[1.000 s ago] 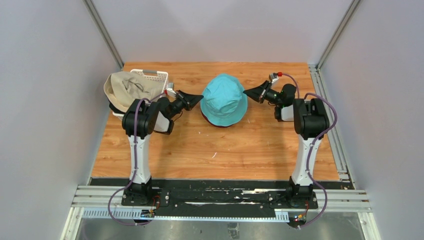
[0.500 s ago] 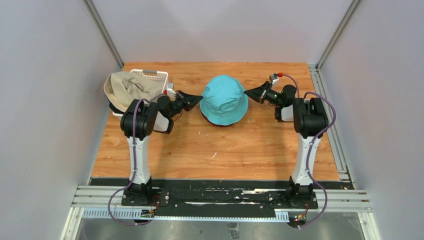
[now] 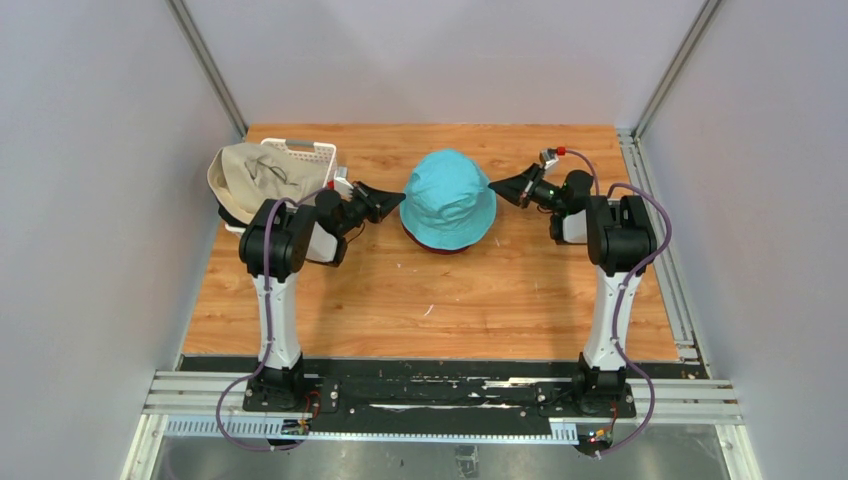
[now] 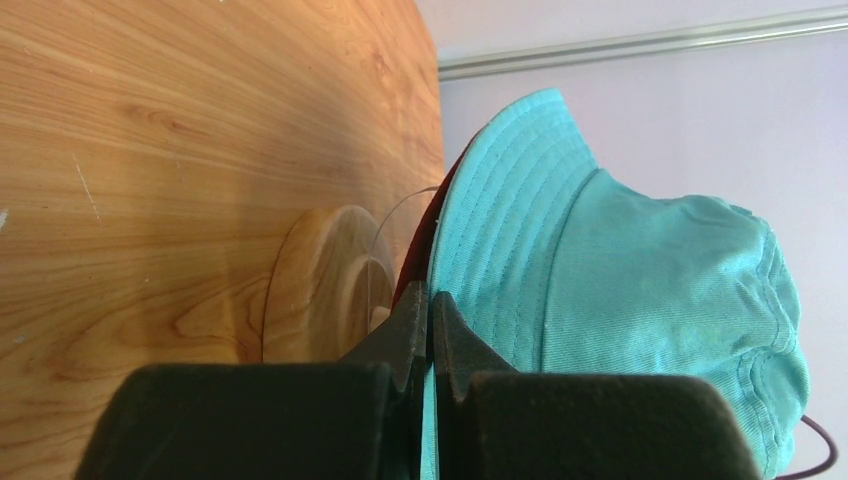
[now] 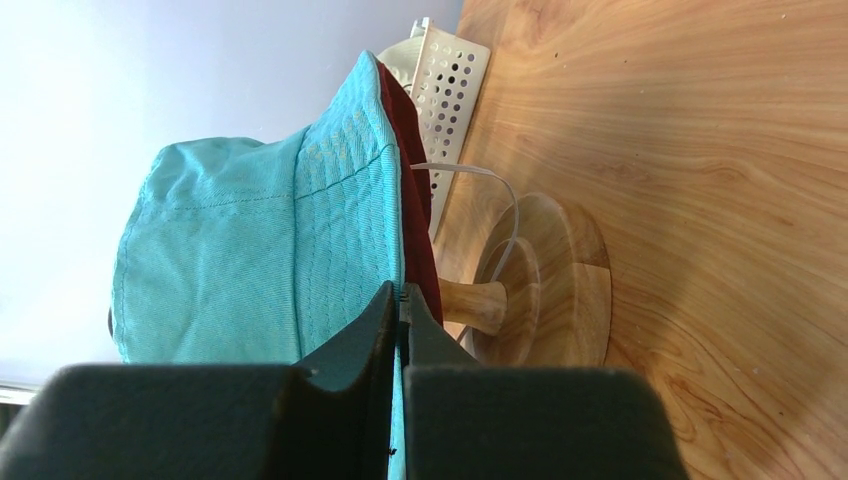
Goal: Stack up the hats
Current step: Stack the hat on the hat.
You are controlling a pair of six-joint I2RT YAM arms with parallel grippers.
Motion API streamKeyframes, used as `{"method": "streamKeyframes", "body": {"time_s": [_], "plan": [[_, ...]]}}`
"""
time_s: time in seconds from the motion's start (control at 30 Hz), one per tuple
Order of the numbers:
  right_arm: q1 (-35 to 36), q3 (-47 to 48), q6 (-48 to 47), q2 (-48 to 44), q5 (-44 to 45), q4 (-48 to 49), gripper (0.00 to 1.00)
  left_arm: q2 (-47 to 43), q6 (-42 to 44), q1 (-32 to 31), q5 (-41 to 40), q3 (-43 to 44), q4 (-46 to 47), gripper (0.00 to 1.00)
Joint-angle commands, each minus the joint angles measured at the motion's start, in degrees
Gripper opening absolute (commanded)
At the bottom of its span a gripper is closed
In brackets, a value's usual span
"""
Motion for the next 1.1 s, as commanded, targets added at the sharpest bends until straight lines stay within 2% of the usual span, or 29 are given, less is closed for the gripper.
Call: {"method": "streamKeyframes", "body": {"time_s": [0.0, 0.3, 0.4, 0.47, 0.57, 0.67, 0.77, 0.93, 1.07], "plan": [[-2.35, -1.21, -3.60, 2.48, 1.72, -3.99, 0.01, 1.04, 2.67, 1.93, -4.10, -2.03, -9.72, 0.00], [-3.01, -2.51, -3.66, 2.72, 1.92, -3.47, 0.01, 1.17, 2.57, 2.02, -3.64, -1.77, -9.66, 0.00], [-3.04, -2.55, -3.02, 2.12, 1.61, -2.17, 0.01, 1.60, 0.65, 2.02, -2.13, -1.75, -3.01, 0.00], [-3.01, -2.37, -3.36, 1.58, 1.44, -2.58, 0.01, 2.48, -2.44, 2.02, -0.48, -0.76, 1.86, 0.08], [-2.98, -2.34, -4.04, 0.72, 1.43, -3.39, 0.01, 3.02, -5.45, 2.01, 0.49, 0.16, 6.79, 0.26], [-3.01, -2.48, -4.32, 0.11, 1.30, -3.46, 0.02, 1.01, -4.30, 1.93, 0.59, 0.35, 5.97, 0.33], [-3.00, -2.61, -5.25, -0.88, 1.20, -4.31, 0.11, -1.92, -2.25, 1.93, 0.63, -0.09, 3.26, 0.39], [-3.03, -2.59, -9.23, -4.66, 1.70, -9.36, 0.30, -7.59, 2.37, 1.93, -0.38, -0.63, -4.89, 0.41], [-3.06, -1.86, -13.60, -9.50, 1.84, -15.64, 0.44, -13.98, 9.70, 1.93, -3.65, -1.21, -17.21, 0.45]]}}
